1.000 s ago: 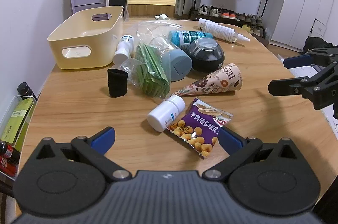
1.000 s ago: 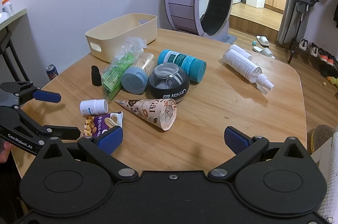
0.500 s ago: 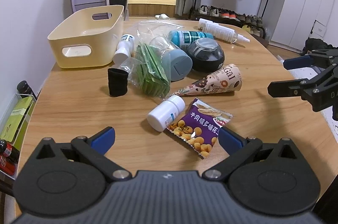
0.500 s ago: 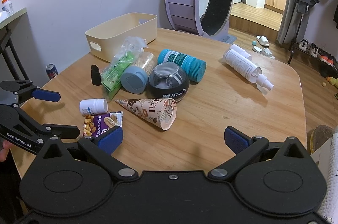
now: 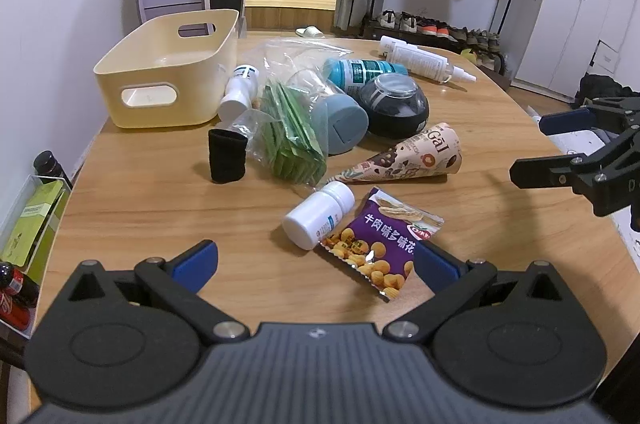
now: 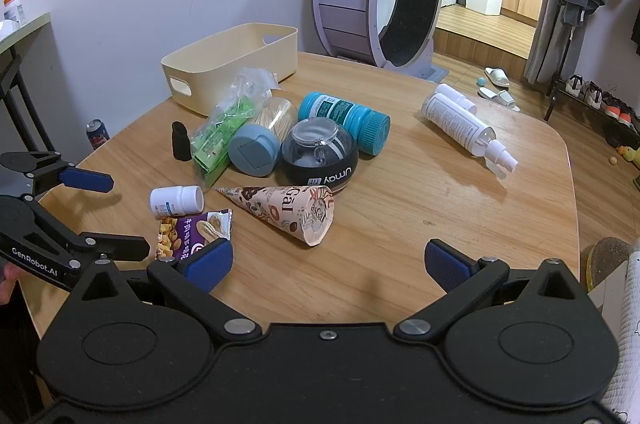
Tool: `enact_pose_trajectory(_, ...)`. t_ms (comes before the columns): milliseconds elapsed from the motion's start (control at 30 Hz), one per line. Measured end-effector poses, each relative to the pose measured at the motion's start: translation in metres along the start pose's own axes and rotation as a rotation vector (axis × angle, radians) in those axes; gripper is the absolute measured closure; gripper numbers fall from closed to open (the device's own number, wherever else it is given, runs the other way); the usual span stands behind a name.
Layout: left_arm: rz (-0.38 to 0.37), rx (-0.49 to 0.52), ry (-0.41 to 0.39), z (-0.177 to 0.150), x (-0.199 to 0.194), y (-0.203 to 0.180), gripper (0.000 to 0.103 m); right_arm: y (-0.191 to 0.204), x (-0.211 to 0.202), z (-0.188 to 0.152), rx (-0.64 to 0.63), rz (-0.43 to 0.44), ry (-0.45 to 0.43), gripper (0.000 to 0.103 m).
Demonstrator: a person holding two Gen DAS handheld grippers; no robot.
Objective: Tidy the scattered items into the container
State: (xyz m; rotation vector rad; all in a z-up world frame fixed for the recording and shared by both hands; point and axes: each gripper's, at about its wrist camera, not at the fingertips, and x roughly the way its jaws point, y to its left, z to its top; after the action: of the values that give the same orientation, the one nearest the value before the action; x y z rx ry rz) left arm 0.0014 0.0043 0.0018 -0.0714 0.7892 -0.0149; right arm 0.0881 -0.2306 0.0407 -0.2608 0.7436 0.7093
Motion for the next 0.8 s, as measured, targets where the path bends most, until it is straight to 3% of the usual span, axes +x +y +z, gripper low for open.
enact_pose_trajectory(800,0.004,0.010,0.004,-0.0017,0.0005,-0.0025,0.000,0.0015,0.0011,-0.0008,-0.009,-0.002,0.004,0.000)
